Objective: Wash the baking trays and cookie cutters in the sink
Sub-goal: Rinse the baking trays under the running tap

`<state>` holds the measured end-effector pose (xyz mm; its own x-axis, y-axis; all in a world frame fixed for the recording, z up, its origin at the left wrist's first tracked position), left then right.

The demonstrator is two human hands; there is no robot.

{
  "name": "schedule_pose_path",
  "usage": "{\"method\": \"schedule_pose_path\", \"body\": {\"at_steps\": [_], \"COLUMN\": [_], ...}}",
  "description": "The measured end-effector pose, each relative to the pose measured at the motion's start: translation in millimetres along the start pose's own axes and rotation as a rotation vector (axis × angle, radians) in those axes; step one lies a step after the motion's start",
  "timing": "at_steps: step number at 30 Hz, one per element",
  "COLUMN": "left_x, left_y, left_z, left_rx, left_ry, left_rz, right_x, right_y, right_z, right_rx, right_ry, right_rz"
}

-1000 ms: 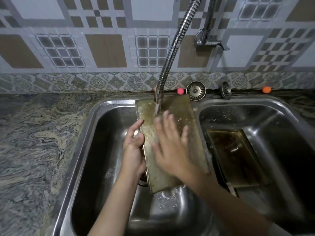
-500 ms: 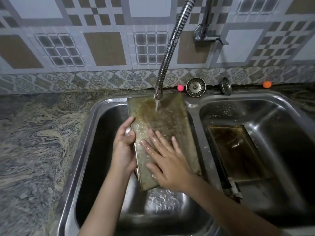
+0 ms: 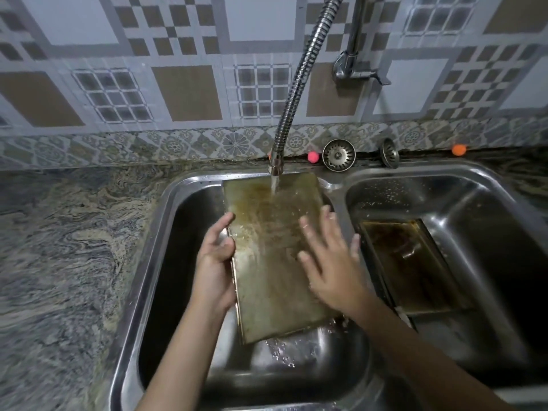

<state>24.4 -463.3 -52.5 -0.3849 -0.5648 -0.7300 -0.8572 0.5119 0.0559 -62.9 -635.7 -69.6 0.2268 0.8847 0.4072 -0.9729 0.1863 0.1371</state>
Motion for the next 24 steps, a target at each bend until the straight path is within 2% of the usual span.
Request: {"method": "schedule_pose_path", "body": {"at_steps": [2,7,9,14,17,18,20,24], "left_x": [-2,-3,-4,8,15,15,15,13], "left_y": [-1,-21,-25,-21,-20,-21,-24,-28], "left_z": [1,-5,-3,-3,-2,-4,-11,-30], "left_rx": [-0.002,-0.041,-0.067,-0.142,-0.187,-0.171,-0.121,-0.008], "left_ry": [0.030,-0.029,-0.044,-0.138,-0.418,-0.513,-0.649,-0.856], "left_rz": [-0.008,0.004,0.021,0.062,0.040,0.028,0.030,0.064], "right_x": [-19,11,8,-22,-27,-26,-21,-25], "right_y": [-5,10,22,42,46,46,49,55], "right_z": [11,16,15,31,24,22,26,35], "right_rx": [-0.001,-0.057,-0.062,-0.119,-0.068,-0.042,0.009,0.007], "right_ry": [-0.168,-0.075,-0.218,-1.137,-1.743,-1.865,-1.919,-1.827], "right_rz": [-0.138,-0.007,0.014,-0.058,-0.144,-0.150,-0.129,-0.095]}}
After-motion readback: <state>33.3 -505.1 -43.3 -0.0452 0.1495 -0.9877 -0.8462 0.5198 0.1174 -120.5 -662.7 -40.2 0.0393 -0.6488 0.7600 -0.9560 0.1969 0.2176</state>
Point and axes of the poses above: each hand's wrist, its own y-axis away from the middle knuckle, its own z-axis out of the back of the hand, x = y × z, the point moved 6 cm from there along -y, towards the middle knuckle, and after that the axes turned 14 degrees about x, right-handed, at the moved point
